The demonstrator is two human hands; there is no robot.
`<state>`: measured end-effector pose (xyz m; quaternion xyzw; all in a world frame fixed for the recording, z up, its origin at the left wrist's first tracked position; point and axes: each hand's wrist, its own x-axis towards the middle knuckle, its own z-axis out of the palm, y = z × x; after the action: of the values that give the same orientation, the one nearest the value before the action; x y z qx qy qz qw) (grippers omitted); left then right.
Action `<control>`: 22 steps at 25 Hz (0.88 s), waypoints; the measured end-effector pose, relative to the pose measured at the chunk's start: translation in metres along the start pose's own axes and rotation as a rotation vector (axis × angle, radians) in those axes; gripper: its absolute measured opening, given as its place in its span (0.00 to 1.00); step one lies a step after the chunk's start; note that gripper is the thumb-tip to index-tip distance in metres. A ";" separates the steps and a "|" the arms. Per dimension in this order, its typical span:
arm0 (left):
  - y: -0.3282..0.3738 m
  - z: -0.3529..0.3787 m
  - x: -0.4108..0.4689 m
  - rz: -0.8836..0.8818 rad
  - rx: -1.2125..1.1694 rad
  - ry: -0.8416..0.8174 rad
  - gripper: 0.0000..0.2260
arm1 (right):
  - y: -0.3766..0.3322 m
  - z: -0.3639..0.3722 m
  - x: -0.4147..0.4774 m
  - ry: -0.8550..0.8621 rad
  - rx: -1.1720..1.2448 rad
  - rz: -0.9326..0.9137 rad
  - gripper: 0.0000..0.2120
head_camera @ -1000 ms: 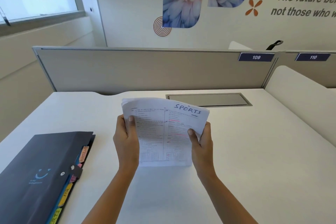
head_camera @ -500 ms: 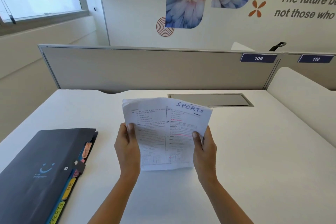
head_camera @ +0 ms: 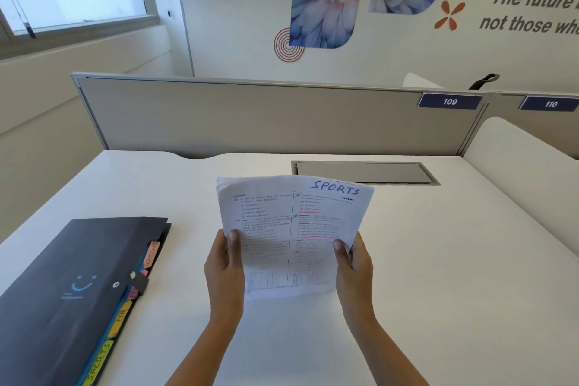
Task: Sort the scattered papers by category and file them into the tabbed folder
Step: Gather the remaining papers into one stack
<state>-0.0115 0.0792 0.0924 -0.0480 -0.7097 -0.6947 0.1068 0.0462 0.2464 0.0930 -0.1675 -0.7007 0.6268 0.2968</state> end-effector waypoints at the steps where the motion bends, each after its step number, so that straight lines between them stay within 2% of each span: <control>1: -0.004 -0.001 -0.002 -0.020 0.015 -0.009 0.21 | 0.003 0.000 -0.002 -0.006 0.000 0.017 0.11; 5: -0.019 -0.006 -0.009 -0.085 0.115 -0.027 0.16 | 0.011 0.000 -0.005 -0.034 -0.037 0.044 0.14; 8: -0.008 -0.011 -0.007 -0.106 0.172 0.051 0.17 | 0.009 -0.002 -0.003 -0.078 -0.079 0.015 0.12; 11: 0.004 -0.021 -0.003 -0.111 0.189 0.107 0.20 | 0.008 -0.008 -0.003 -0.243 -0.117 -0.004 0.10; 14: 0.006 -0.033 0.005 -0.203 0.085 0.160 0.14 | 0.005 -0.010 -0.007 -0.387 -0.256 -0.013 0.08; 18: 0.011 -0.047 0.000 -0.255 0.058 0.183 0.06 | 0.007 -0.008 -0.016 -0.433 -0.285 -0.010 0.08; 22: 0.006 -0.067 -0.012 -0.336 0.068 0.128 0.07 | 0.014 -0.004 -0.023 -0.437 -0.314 -0.007 0.09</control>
<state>0.0069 0.0134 0.0971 0.1193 -0.7225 -0.6801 0.0359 0.0646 0.2382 0.0744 -0.0698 -0.8374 0.5305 0.1113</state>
